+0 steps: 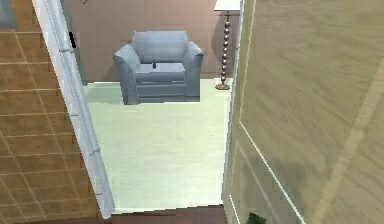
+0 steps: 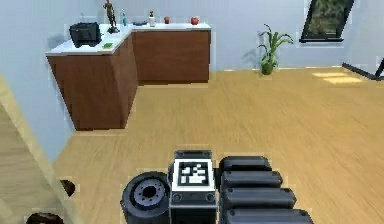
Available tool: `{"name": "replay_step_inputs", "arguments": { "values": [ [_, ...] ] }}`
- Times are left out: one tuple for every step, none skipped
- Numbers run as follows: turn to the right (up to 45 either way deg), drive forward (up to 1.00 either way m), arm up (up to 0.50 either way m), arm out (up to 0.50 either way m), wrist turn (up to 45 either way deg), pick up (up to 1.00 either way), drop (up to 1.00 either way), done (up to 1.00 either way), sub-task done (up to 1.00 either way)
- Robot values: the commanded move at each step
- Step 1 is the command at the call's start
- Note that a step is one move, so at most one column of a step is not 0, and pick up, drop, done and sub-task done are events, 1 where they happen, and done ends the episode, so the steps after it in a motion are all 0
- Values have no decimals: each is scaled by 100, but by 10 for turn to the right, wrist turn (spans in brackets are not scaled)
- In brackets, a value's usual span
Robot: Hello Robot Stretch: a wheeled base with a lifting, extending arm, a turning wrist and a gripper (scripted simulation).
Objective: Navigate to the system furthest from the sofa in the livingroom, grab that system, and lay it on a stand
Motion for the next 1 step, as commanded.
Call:
{"name": "replay_step_inputs", "arguments": {
  "values": [
    [0,100,0,0,0,0,0,0,0]
  ]
}}
